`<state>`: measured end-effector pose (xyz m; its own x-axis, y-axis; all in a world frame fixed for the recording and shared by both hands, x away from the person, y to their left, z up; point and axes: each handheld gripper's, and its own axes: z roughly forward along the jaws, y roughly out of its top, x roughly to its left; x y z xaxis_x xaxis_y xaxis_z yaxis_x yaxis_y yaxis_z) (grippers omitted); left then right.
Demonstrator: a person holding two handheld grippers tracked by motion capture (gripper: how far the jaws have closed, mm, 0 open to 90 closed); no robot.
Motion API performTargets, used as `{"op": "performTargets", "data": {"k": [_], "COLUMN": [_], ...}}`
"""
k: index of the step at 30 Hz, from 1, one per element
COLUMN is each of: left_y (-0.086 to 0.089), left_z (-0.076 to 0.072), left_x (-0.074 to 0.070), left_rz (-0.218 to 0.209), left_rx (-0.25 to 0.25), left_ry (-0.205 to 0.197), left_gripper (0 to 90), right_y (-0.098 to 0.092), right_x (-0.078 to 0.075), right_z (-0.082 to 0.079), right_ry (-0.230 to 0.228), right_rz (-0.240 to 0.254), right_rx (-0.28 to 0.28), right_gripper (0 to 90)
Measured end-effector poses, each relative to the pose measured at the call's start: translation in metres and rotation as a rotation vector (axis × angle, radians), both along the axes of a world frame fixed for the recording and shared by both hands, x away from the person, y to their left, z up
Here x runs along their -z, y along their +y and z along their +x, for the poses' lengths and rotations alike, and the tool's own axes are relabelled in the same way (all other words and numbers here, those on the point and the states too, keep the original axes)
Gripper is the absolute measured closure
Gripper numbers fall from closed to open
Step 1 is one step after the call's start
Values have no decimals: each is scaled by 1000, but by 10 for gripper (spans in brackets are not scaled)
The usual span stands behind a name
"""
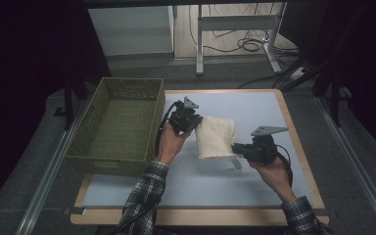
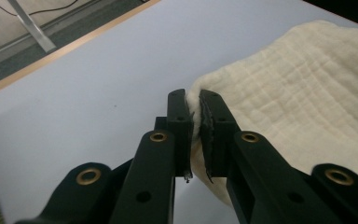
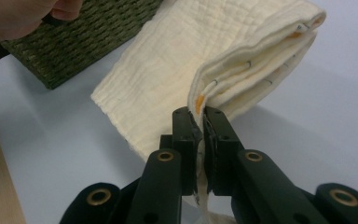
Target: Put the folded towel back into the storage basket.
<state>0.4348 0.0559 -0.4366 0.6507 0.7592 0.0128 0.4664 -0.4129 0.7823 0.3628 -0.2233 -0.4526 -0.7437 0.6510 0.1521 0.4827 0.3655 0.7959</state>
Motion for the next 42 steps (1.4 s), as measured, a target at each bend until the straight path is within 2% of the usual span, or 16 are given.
{"op": "performTargets", "data": {"k": [10, 15, 25, 32, 42], "left_y": [25, 36, 55, 66, 85], "left_z": [1, 1, 2, 0, -3], "left_x": [-21, -29, -38, -46, -60], "left_rz": [24, 39, 54, 81, 91], "left_rx": [-34, -49, -83, -102, -137], "left_ry": [-29, -40, -47, -63, -87], "left_gripper": [831, 830, 828, 826, 828], "right_y": [25, 37, 56, 66, 84], "right_x": [-13, -19, -26, -32, -44], "right_z": [9, 14, 22, 28, 35], "right_ry": [-17, -11, -8, -5, -2], "right_rz": [12, 23, 43, 53, 74], "right_rx": [-30, -41, -64, -76, -100], "right_gripper": [840, 840, 840, 840, 840]}}
